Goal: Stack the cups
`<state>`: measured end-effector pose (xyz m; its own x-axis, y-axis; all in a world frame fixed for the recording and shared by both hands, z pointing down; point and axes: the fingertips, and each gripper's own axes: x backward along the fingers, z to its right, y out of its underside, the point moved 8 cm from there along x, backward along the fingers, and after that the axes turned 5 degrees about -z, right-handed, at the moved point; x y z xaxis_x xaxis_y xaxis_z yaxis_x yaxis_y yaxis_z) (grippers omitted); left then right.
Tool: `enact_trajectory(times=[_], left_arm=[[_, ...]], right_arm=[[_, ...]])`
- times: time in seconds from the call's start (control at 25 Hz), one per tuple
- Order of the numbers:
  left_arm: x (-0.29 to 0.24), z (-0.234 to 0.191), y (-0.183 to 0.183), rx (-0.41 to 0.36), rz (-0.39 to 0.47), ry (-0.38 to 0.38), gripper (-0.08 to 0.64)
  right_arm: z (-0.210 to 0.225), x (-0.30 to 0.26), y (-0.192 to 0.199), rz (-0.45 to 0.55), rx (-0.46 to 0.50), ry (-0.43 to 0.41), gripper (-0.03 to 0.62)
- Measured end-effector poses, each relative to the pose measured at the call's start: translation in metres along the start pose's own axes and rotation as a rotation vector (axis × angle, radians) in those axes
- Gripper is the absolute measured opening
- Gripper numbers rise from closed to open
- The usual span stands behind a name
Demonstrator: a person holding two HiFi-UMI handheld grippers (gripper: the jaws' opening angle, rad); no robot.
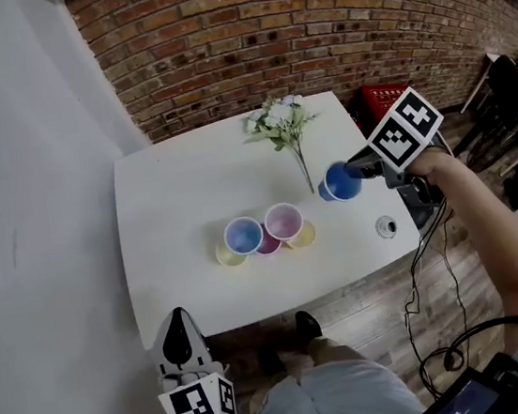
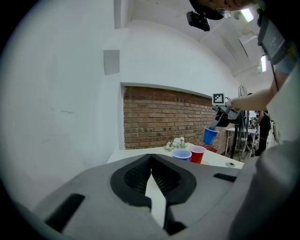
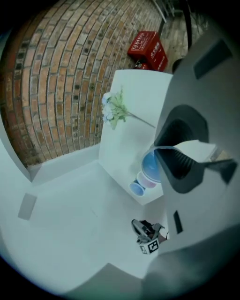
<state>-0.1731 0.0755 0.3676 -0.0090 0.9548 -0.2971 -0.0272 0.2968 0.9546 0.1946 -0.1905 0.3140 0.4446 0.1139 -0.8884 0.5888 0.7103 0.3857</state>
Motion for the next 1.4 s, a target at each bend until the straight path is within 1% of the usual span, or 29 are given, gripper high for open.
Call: enact_trajectory(times=[0.08, 0.2, 0.32, 0.48, 0.76, 0.84, 0.92, 1.0, 1.12, 1.24, 1.32, 1.36, 1.4], left_arm=[[-0.001, 0.009, -0.005, -0.013, -0.007, 0.011, 0.009], [-0.004, 0.018, -0.004, -0.031, -0.023, 0.026, 0.009], [-0.009, 0.023, -0.002, -0.049, -0.035, 0.034, 0.009], [-0.013, 0.031, -0.001, -0.065, -0.045, 0.041, 0.009], [-0.016, 0.034, 0.002, -0.072, -0.063, 0.042, 0.009], [-0.015, 0.033, 0.001, -0.071, -0.067, 0.040, 0.009], [-0.014, 0.033, 0.001, -0.068, -0.069, 0.037, 0.009], [-0.013, 0.033, 0.001, -0.067, -0.070, 0.036, 0.009], [-0.013, 0.032, 0.002, -0.066, -0.075, 0.037, 0.009], [-0.015, 0.033, 0.002, -0.066, -0.072, 0.039, 0.009], [-0.015, 0.032, 0.003, -0.068, -0.067, 0.040, 0.009], [-0.014, 0.030, 0.004, -0.068, -0.065, 0.038, 0.009], [-0.014, 0.029, 0.005, -0.066, -0.064, 0.036, 0.009]], right_arm=[[0.020, -0.005, 0.022, -0.033, -0.033, 0.035, 0.025], [0.046, -0.032, 0.061, -0.105, -0.097, 0.075, 0.025], [0.061, -0.063, 0.087, -0.165, -0.119, 0.106, 0.026], [0.070, -0.085, 0.097, -0.177, -0.118, 0.124, 0.026], [0.075, -0.105, 0.104, -0.192, -0.117, 0.120, 0.034], [0.075, -0.109, 0.105, -0.197, -0.117, 0.111, 0.054], [0.074, -0.109, 0.105, -0.193, -0.107, 0.102, 0.105], [0.073, -0.105, 0.102, -0.169, -0.096, 0.086, 0.151], [0.071, -0.093, 0.093, -0.109, -0.083, 0.070, 0.179], [0.076, -0.076, 0.085, -0.047, -0.072, 0.111, 0.189], [0.074, -0.056, 0.080, 0.037, -0.087, 0.137, 0.182], [0.066, -0.043, 0.078, 0.097, -0.094, 0.123, 0.172], [0.052, -0.031, 0.076, 0.164, -0.091, 0.087, 0.160]])
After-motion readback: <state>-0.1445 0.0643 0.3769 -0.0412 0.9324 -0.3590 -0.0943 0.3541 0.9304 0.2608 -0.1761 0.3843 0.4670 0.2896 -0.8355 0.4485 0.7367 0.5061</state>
